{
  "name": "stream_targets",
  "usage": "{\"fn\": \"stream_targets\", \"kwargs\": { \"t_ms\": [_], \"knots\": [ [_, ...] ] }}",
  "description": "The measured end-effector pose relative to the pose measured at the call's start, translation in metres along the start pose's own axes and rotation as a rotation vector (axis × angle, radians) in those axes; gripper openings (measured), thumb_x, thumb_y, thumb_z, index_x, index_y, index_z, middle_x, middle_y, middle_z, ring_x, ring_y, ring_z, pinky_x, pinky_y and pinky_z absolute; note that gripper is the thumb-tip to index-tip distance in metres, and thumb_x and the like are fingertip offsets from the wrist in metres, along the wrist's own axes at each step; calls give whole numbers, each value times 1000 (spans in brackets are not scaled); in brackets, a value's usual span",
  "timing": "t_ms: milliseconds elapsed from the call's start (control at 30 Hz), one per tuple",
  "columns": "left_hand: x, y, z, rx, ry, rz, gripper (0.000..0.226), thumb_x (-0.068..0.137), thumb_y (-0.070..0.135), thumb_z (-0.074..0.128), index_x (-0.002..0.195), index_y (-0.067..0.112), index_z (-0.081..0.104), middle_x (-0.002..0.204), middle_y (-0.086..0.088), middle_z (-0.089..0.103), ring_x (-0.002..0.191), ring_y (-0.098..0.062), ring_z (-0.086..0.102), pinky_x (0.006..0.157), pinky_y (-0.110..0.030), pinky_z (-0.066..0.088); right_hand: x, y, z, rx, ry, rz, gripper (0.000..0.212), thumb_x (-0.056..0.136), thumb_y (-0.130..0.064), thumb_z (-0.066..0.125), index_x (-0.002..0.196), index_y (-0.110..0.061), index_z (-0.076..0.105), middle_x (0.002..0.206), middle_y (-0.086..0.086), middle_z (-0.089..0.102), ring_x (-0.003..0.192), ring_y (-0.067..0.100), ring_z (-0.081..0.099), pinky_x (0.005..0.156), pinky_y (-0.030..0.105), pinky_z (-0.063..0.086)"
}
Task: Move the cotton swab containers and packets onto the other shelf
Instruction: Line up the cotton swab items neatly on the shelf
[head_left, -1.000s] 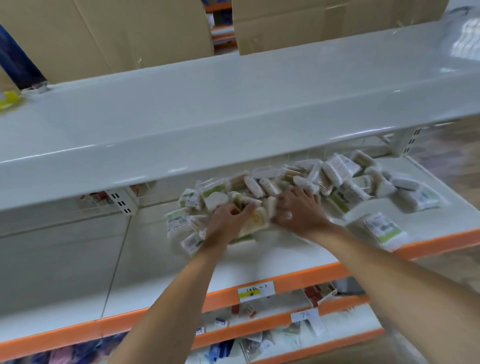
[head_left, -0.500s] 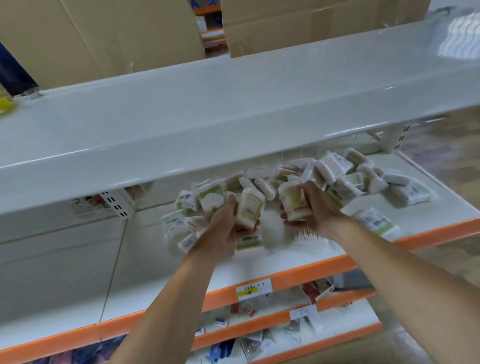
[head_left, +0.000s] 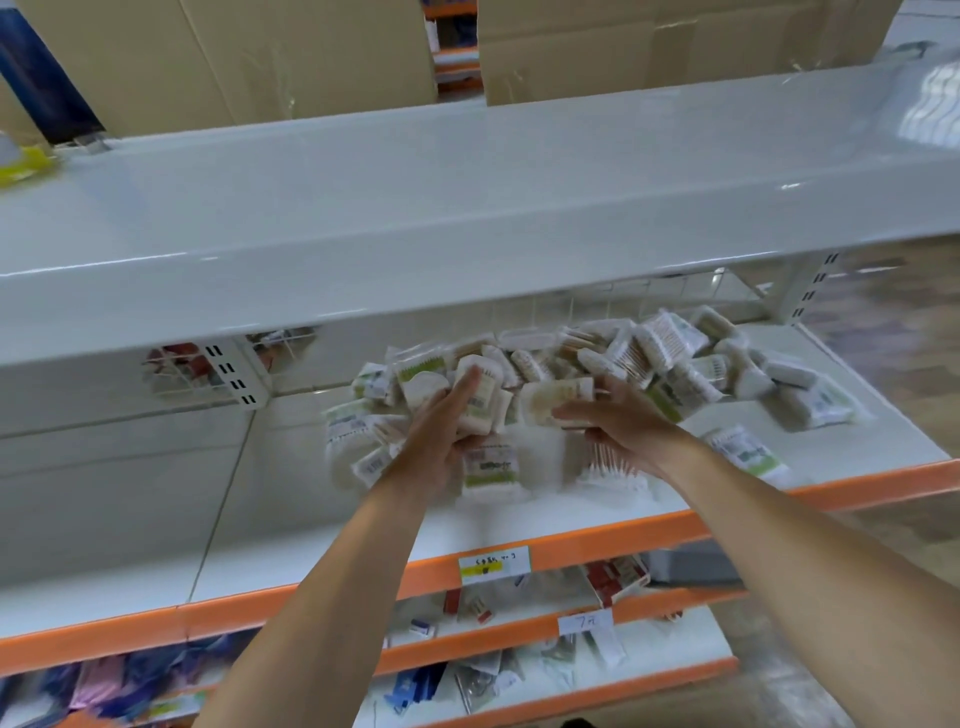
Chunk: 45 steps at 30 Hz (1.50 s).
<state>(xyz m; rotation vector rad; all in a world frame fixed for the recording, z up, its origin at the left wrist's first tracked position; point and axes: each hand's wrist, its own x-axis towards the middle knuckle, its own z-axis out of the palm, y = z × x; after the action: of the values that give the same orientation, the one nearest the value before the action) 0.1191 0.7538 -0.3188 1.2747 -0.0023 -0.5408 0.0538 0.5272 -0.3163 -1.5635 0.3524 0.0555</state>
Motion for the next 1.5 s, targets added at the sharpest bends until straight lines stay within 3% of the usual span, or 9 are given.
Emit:
{"fn": "stream_targets", "kwargs": {
  "t_ms": [133,333,433,567,800,967,1133,1300,1500],
  "knots": [
    [-7,2,1,32,5,46,56,81,48,75,120,8,66,113,-12,73,107,-28,70,89,-40,59,4,-13,-6,43,-97,-52,36,74,-14,83,104,-4,66,85,5,72,70,11,67,54,17,48],
    [-21,1,10,-23,84,73,41,86,36,73,114,5,71,113,-16,73,108,-30,69,95,-41,56,8,-24,2,25,-230,-42,53,66,-30,82,115,-16,64,111,9,75,101,26,73,86,37,57],
    [-30,4,11,-47,143,122,19,91,29,70,93,13,78,97,-9,77,91,-21,74,75,-30,60,11,-27,12,3,-283,-40,58,66,-31,84,118,-14,64,115,16,72,107,31,71,92,42,58],
    [-46,13,1,42,364,143,29,85,33,77,104,11,75,105,-11,76,101,-27,72,88,-43,59,14,-32,33,-56,-333,-96,39,66,-36,85,97,-14,77,89,8,73,78,21,65,66,28,49],
    [-93,13,-38,43,532,195,18,81,27,82,91,14,75,97,-14,77,94,-35,73,80,-49,61,17,-32,93,7,-514,-57,30,79,-11,79,108,-5,72,105,13,77,97,26,74,78,30,61],
    [-130,4,-70,44,701,170,32,76,34,85,98,18,69,99,-6,76,101,-28,71,97,-49,54,9,-32,138,-10,-601,0,33,83,-7,76,112,6,68,109,24,72,96,32,70,87,37,53],
    [-172,-3,-91,33,797,176,52,70,52,84,109,22,69,109,3,74,105,-17,68,85,-33,58,-5,-35,182,-50,-680,2,15,80,-3,76,94,-7,71,70,2,71,59,9,66,52,18,49],
    [-208,-6,-109,8,866,158,57,73,60,78,113,20,70,107,2,73,99,-14,67,80,-27,56,-20,-31,227,-117,-772,-3,18,80,-6,77,96,-13,75,90,6,79,83,17,74,76,31,60],
    [-254,-8,-150,-22,989,212,45,80,47,78,109,13,71,104,-8,76,96,-23,73,82,-39,60,-40,-26,294,-185,-899,38,27,75,-11,83,102,-9,77,98,10,78,90,22,76,72,29,58]
  ]
}}
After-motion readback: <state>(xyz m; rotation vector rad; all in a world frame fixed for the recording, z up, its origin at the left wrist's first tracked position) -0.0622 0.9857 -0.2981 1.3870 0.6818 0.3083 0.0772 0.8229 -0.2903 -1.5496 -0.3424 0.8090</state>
